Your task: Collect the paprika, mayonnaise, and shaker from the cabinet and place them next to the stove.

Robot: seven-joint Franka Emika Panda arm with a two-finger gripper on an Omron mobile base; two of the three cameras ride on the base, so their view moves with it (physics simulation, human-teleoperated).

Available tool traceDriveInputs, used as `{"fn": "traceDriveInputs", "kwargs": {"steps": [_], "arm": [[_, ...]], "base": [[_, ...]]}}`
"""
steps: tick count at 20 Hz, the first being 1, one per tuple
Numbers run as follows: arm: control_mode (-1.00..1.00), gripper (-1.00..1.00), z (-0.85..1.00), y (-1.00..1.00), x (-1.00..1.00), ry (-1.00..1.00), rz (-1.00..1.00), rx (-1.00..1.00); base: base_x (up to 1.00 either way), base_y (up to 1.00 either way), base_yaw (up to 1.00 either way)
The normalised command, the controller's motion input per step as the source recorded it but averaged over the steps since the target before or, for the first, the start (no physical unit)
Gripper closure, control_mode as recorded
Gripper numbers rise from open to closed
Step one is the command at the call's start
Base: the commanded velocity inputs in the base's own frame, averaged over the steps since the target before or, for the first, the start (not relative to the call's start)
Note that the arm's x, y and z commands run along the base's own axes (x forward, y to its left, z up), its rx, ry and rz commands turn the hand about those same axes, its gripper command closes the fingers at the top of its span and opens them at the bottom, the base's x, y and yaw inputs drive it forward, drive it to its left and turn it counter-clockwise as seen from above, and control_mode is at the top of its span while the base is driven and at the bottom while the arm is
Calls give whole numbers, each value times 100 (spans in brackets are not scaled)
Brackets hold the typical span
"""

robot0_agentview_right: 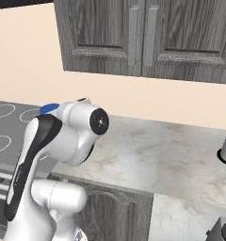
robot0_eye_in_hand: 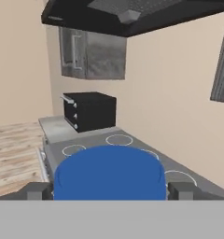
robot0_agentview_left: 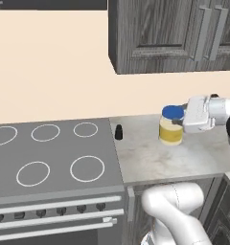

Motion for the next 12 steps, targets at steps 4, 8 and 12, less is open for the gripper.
{"fn": "traceDriveInputs", "kwargs": {"steps": [4, 8, 12], "arm": [[-100, 100, -55, 6, 58, 0, 14, 0], [-100, 100, -55, 0, 55, 3, 19, 0], [-100, 100, -62, 0, 57, 0, 18, 0]], "base": [[0, 0, 0], [0, 0, 0], [0, 0, 0]]}}
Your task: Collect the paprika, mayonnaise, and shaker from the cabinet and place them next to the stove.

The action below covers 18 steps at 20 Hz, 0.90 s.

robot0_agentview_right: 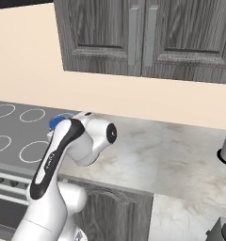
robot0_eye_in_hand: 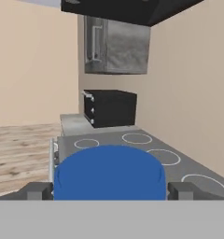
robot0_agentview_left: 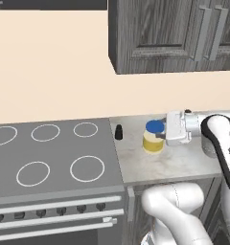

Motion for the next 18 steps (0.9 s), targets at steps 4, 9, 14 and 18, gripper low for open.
{"fn": "traceDriveInputs", "kwargs": {"steps": [4, 9, 14, 18], "arm": [[-100, 100, -42, 2, 69, 0, 8, 0], [-100, 100, -42, 5, 63, 0, 2, 0], [-100, 100, -40, 0, 56, 2, 1, 0], [-100, 100, -27, 4, 56, 6, 1, 0]], "base": [[0, 0, 0], [0, 0, 0], [0, 0, 0], [0, 0, 0]]}}
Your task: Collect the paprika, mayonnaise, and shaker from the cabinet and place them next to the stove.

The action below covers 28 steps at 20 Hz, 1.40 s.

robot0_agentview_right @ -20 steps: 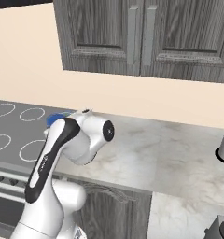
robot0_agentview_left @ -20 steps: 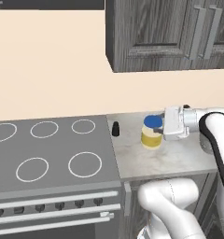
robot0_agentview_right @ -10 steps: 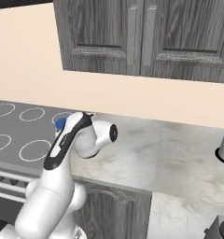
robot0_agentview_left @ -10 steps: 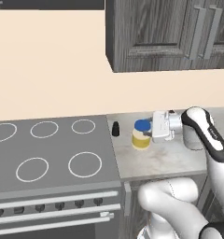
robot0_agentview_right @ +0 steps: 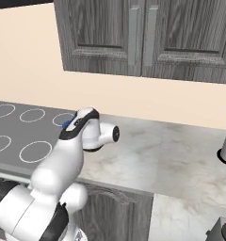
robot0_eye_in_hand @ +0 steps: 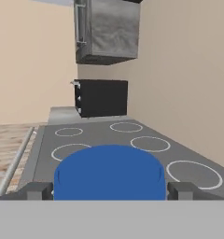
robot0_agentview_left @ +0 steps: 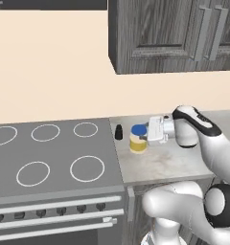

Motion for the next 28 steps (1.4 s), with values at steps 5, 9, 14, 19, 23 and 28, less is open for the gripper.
{"fn": "traceDriveInputs", "kwargs": {"steps": [5, 9, 14, 19, 23, 28], "arm": [[-100, 100, -36, 0, 42, 1, 3, 0], [-100, 100, -50, 0, 30, 0, 6, 0], [-100, 100, -46, 8, 31, 0, 4, 0], [-100, 100, -21, 4, 27, -3, 3, 0], [-100, 100, -22, 4, 35, -1, 3, 0], [-100, 100, -26, 10, 36, 0, 3, 0]], "base": [[0, 0, 0], [0, 0, 0], [0, 0, 0], [0, 0, 0], [0, 0, 0], [0, 0, 0]]}}
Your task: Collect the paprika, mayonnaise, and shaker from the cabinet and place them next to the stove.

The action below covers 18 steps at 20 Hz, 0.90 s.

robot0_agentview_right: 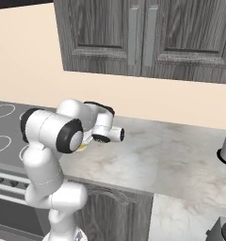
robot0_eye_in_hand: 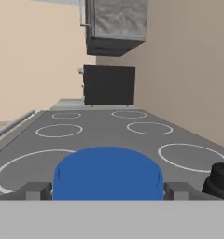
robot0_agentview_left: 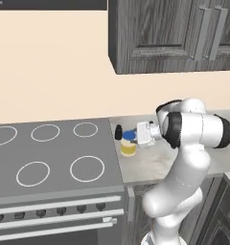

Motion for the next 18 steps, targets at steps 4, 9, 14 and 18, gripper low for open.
{"fn": "traceDriveInputs", "kwargs": {"steps": [4, 9, 14, 18], "arm": [[-100, 100, -27, 7, 40, 0, 3, 0], [-100, 100, -35, 2, 6, 0, 4, 0], [-100, -100, -31, 3, -8, -1, 2, 0], [-100, -100, 0, 0, -4, -4, 1, 0]], "base": [[0, 0, 0], [0, 0, 0], [0, 0, 0], [0, 0, 0]]}}
